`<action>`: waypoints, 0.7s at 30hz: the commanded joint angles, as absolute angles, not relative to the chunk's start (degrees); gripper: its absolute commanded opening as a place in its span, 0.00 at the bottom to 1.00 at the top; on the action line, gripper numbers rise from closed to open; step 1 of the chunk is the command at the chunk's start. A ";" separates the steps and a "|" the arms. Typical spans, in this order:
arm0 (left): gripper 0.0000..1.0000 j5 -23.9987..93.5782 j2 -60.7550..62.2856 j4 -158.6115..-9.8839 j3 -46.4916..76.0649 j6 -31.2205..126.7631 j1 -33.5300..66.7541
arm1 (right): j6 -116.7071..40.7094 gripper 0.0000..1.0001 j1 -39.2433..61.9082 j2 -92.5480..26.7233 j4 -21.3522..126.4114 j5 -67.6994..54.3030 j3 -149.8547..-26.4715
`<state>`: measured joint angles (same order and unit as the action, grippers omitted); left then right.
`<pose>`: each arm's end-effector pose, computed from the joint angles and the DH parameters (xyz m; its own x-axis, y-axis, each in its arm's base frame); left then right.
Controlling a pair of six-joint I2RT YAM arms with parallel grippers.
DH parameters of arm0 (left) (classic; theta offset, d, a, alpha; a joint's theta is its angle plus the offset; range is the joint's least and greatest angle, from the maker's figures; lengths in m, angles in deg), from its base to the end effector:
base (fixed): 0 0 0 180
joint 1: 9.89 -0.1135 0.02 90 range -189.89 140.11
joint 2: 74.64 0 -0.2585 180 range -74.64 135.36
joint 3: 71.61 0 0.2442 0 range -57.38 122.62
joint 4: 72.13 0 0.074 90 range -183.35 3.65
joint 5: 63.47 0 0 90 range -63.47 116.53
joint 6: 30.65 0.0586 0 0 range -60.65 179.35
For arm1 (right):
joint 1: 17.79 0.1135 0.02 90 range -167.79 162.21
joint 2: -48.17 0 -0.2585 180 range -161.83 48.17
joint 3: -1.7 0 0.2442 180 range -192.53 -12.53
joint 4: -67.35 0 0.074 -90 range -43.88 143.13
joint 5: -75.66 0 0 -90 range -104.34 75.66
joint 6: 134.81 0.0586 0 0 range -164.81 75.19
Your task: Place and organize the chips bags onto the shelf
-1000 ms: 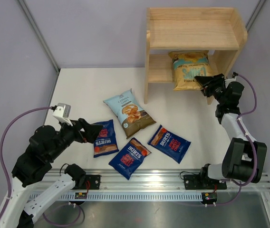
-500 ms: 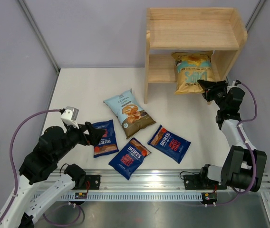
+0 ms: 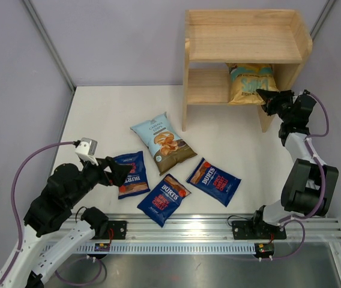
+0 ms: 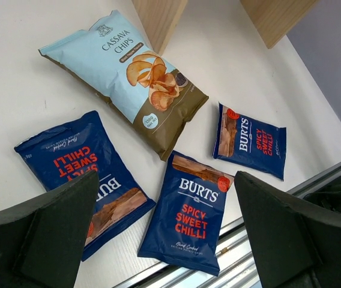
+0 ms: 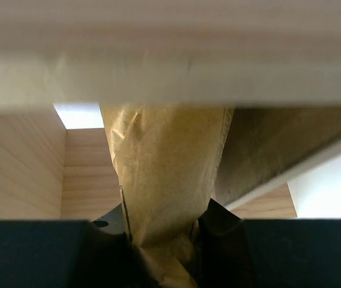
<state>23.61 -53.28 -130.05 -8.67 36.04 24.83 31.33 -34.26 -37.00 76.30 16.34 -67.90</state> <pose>0.0749 -0.0483 0.3324 -0.4216 -0.1887 -0.8870 0.3940 0.8429 -0.3666 0.3509 -0.0726 0.2912 -0.2616 0.9481 -0.1808 0.0493 0.2003 0.9785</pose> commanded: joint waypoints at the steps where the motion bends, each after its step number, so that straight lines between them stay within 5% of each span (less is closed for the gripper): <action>1: 0.99 24.68 -53.99 -127.22 -9.31 37.47 24.83 | 32.53 0.28 -35.55 -39.89 76.24 19.05 -73.51; 12: 0.99 25.12 -54.07 -126.78 -9.66 37.47 24.83 | 31.91 0.28 -38.01 -43.86 72.37 19.16 -76.08; 16: 0.99 25.12 -53.99 -126.69 -9.66 37.55 24.83 | 31.74 0.48 -38.19 -42.71 71.93 18.88 -75.20; 21: 0.99 25.12 -53.99 -126.78 -9.74 37.38 24.83 | 30.60 0.57 -38.62 -40.52 69.47 18.18 -73.27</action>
<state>23.85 -53.67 -129.53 -9.26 36.46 24.83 31.76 -38.00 -44.06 70.69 19.51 -74.40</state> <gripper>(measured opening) 0.988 0.559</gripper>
